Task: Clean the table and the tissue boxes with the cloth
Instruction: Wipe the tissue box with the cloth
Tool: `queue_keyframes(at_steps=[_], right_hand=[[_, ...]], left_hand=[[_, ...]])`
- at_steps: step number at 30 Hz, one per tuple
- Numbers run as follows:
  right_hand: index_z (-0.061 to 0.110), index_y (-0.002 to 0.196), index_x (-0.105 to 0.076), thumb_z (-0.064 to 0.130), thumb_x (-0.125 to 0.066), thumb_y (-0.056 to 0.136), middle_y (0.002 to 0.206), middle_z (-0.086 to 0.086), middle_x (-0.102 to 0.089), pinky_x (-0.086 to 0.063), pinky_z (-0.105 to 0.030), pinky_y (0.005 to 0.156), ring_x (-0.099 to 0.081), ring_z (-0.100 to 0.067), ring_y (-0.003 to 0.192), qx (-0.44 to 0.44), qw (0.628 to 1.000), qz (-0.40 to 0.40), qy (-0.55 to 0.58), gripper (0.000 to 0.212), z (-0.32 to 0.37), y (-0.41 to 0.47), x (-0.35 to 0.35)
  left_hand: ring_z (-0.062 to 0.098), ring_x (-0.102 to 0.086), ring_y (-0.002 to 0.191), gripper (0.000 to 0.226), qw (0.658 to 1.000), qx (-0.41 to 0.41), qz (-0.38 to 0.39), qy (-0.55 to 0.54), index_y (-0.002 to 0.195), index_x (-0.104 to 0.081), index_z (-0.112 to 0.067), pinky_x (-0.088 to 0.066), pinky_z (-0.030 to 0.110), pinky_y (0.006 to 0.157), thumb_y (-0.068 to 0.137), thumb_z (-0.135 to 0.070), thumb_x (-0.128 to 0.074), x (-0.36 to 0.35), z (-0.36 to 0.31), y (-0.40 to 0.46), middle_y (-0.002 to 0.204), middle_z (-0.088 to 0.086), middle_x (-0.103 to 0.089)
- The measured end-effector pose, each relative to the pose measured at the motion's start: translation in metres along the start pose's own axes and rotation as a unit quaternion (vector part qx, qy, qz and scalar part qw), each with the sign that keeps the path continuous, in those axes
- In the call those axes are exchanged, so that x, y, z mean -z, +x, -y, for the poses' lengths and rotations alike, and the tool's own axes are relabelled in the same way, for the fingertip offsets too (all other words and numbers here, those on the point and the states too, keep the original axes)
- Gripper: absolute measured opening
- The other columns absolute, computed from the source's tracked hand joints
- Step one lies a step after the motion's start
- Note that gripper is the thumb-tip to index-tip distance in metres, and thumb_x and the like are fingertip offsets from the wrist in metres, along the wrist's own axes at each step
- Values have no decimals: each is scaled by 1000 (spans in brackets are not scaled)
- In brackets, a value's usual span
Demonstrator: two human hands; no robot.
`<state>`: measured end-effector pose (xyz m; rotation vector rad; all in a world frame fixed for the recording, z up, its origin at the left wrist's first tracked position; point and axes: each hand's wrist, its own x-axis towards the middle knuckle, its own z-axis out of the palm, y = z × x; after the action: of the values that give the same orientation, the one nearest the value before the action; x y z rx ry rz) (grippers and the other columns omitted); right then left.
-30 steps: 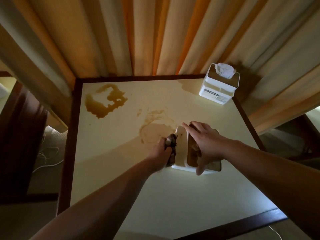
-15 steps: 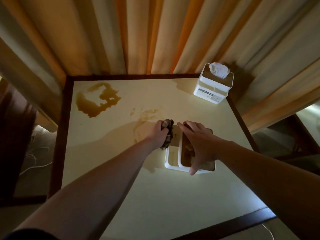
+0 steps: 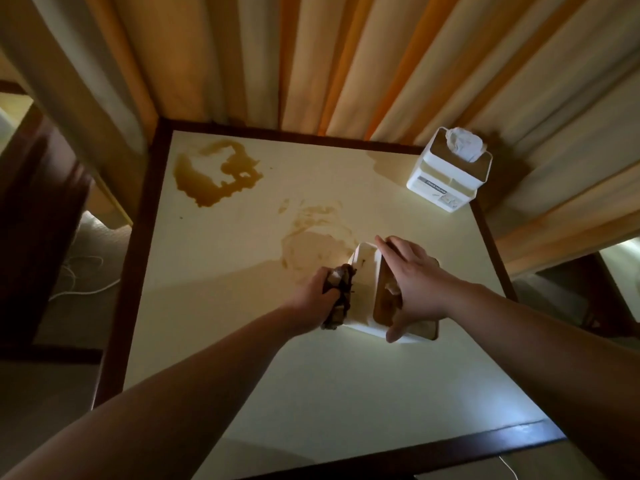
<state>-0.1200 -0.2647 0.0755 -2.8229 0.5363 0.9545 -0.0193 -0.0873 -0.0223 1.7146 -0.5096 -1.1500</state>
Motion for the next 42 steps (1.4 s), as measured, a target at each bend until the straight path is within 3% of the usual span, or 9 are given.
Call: queue_keyframes(at_steps=[4,13,18,22,25,29,37,39,42], right_hand=[[43,155,27,78,-91,42,165,13,13,-28,-60,121,1,-31,156,2,1000,-1,-2,168,2,0,1],[52,158,6,80,-88,43,167,15,12,-33,-64,118,-2,-35,156,9,999,-14,34,151,-6,-2,-4],[57,157,7,79,-89,39,166,20,13,-35,-62,118,-1,-30,156,6,998,-22,57,154,-6,-2,-6],[57,157,9,81,-89,38,166,19,12,-34,-61,119,-1,-29,156,8,998,-25,56,156,-6,-2,-7],[53,159,3,81,-88,39,167,17,12,-33,-62,119,0,-30,156,3,999,-21,48,153,-6,-2,-6],[46,158,-6,85,-83,39,167,11,5,-32,-66,118,-7,-35,155,9,999,-19,37,147,-7,0,-7],[46,156,14,83,-86,40,165,12,-2,-33,-69,116,-11,-34,154,22,999,-33,36,157,-10,2,-11],[49,155,15,82,-86,39,165,14,0,-32,-69,116,-9,-33,155,18,998,-32,43,158,-11,2,-12],[54,153,19,79,-89,40,166,17,6,-31,-67,118,-4,-31,157,6,998,-25,58,158,-10,3,-12]], left_hand=[[13,-60,68,21,1000,-23,-4,8,122,-48,-19,-52,22,49,104,-9,-42,4,-11,14,87,2,-63],[19,-66,86,33,998,-53,-12,30,137,-48,-23,-52,24,59,104,-19,-46,7,-15,41,105,7,-67],[7,-71,84,32,997,-80,-21,-4,133,-54,-38,-61,31,74,103,-28,-58,3,13,19,97,-10,-72],[-7,-68,88,46,993,-112,-13,21,139,-56,-40,-54,14,71,97,-27,-69,10,15,11,103,-19,-72],[-5,-68,92,48,989,-137,-8,53,138,-59,-43,-53,11,76,94,-31,-72,16,3,19,109,-19,-72],[9,-64,108,46,984,-150,-33,94,137,-61,-43,-50,27,94,94,-30,-72,20,-17,46,122,-15,-69],[14,-64,101,29,993,-87,-26,75,115,-71,-38,-52,31,87,91,-20,-70,27,-16,68,106,-11,-70],[15,-68,95,25,994,-81,1,72,101,-73,-41,-57,30,77,87,-21,-77,33,-9,58,98,-11,-72],[26,-75,81,22,995,-67,39,57,90,-77,-36,-65,46,71,77,-21,-86,40,2,40,88,1,-77]])
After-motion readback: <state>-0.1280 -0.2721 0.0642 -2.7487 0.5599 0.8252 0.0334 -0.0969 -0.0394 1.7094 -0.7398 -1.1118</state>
